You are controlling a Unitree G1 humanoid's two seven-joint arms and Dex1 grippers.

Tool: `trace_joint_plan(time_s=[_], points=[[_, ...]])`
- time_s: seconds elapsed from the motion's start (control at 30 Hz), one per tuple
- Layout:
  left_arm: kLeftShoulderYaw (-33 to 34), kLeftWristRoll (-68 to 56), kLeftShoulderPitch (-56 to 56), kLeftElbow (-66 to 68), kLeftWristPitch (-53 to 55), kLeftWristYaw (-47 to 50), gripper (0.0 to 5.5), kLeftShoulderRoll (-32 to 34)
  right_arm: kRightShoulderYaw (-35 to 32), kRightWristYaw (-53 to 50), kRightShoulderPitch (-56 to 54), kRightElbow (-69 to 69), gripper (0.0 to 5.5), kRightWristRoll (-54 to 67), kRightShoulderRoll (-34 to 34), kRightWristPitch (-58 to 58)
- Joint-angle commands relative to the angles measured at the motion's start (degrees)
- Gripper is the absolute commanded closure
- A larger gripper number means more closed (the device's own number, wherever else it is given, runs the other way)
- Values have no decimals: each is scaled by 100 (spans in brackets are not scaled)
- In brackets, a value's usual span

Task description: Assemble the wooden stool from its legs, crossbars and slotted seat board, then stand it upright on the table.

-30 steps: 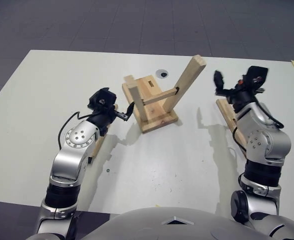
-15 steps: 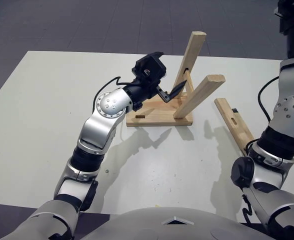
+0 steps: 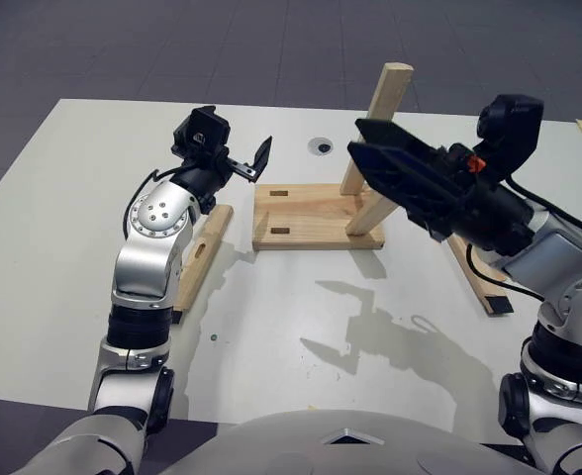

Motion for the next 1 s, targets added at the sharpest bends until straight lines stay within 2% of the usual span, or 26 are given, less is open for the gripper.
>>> trace_joint_plan(time_s=[0.03,0.17,0.3,0.4,0.57,0.67,0.83,0.9,1.0], points=[[2,73,123,-99,67,17,10,60,496,-154,153,423,11,-1898,-676,-57],[-61,100,163,-107,56,23,10,27,560,-225,-348,1424,11,-3969,-1000,-1099],[-164,145,145,-36,4,-10,10,-1,5,177,-605,1412,11,-3251,-505,-1094],[-163,153,153,-22,-5,-8,10,-33,6,906,-115,1136,11,-2724,-698,-692],[-146,158,219,-53,-22,-3,10,-34,204,1508,942,1516,11,-3891,-1193,-967],[39,104,283,-97,-47,21,10,14,-154,1202,975,2062,11,-4497,-1027,-1398],[808,-106,547,-420,66,91,10,204,-832,1099,1516,2701,11,-5220,-1178,-1905],[1067,-182,705,-526,166,115,10,289,-947,1138,1760,3127,11,-5614,-1305,-2110],[1112,-172,1038,-710,353,-16,10,495,-875,1397,1929,3459,11,-5992,-1480,-2208]])
